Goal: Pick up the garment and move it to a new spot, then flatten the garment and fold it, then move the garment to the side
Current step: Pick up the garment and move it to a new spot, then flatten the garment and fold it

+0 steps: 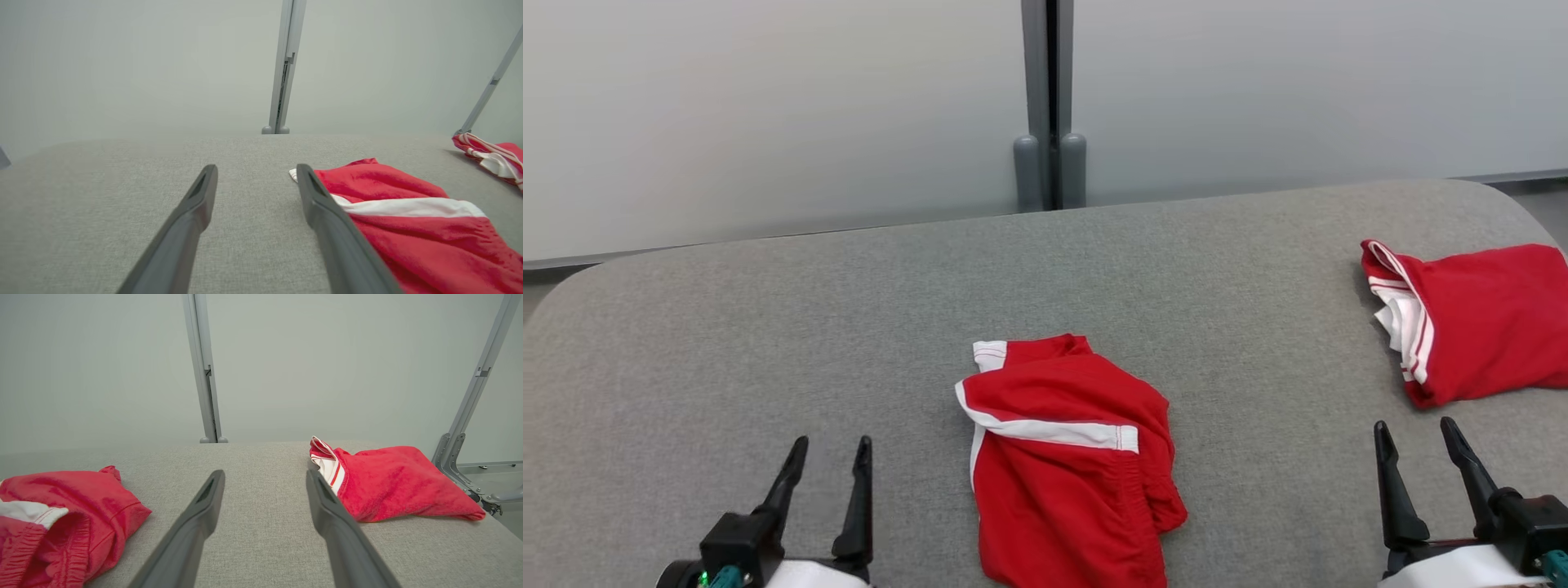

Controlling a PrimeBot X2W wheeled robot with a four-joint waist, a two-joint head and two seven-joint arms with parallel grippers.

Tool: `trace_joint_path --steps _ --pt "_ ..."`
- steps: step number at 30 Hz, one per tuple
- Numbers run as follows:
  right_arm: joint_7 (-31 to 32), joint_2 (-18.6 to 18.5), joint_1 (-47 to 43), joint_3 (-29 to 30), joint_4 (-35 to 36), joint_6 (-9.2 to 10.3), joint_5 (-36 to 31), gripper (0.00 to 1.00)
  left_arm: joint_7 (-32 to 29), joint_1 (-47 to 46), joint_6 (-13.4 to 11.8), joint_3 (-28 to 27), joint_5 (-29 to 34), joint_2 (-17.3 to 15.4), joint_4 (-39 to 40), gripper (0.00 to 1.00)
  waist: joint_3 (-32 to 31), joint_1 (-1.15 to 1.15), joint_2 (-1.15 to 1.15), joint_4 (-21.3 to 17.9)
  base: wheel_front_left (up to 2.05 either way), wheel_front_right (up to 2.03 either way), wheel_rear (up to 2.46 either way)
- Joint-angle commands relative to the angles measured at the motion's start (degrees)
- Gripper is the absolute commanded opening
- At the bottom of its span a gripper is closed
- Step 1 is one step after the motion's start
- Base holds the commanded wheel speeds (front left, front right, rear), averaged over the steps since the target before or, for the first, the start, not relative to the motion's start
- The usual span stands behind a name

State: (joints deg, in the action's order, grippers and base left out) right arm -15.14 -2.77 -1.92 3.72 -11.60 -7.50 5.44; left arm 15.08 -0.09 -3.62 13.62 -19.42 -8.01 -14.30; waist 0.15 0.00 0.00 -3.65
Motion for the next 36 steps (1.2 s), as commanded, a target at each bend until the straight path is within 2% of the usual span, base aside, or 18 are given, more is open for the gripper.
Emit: trace_joint_path --steps 1,6,13,24,26,29,36 --pt "0.0 -0.3 -1.0 0.8 0.5 0.01 -0.6 1.0 0.1 3.0 0.0 -2.7 2.0 0.2 2.9 1.0 -1.3 0.0 0.0 1.7 0.0 0.0 0.0" --pt "0.0 -0.3 -1.9 1.8 0.8 0.01 -0.7 1.0 0.1 8.5 1.4 -7.5 4.9 1.4 6.7 1.0 -2.4 0.0 0.0 3.1 0.0 0.0 0.0" --pt "0.0 -0.3 -3.7 3.0 0.8 0.01 -1.0 1.0 0.1 12.4 4.2 -12.1 7.6 3.6 8.0 1.0 -3.5 0.0 0.0 4.8 0.0 0.0 0.0" --pt "0.0 -0.3 -2.6 1.8 0.4 0.01 -1.0 1.0 0.1 10.9 6.9 -13.2 7.9 5.0 8.5 1.0 -3.3 0.0 0.0 3.6 0.0 0.0 0.0" --pt "0.0 -0.3 -2.3 1.8 0.9 0.01 -1.0 1.0 0.1 9.8 7.7 -11.7 7.1 5.1 9.0 1.0 -3.0 0.0 0.0 2.8 0.0 0.0 0.0" --pt "0.0 -0.3 -2.0 1.3 1.2 0.01 -0.9 1.0 0.1 7.8 8.9 -6.2 6.3 5.1 9.5 1.0 -2.3 0.0 0.0 1.2 0.0 0.0 0.0" --pt "0.0 -0.3 -0.4 0.4 1.2 0.01 0.2 1.0 0.0 1.0 11.2 13.3 5.3 5.0 5.1 1.0 -0.4 0.0 0.0 -4.4 0.0 0.0 0.0"
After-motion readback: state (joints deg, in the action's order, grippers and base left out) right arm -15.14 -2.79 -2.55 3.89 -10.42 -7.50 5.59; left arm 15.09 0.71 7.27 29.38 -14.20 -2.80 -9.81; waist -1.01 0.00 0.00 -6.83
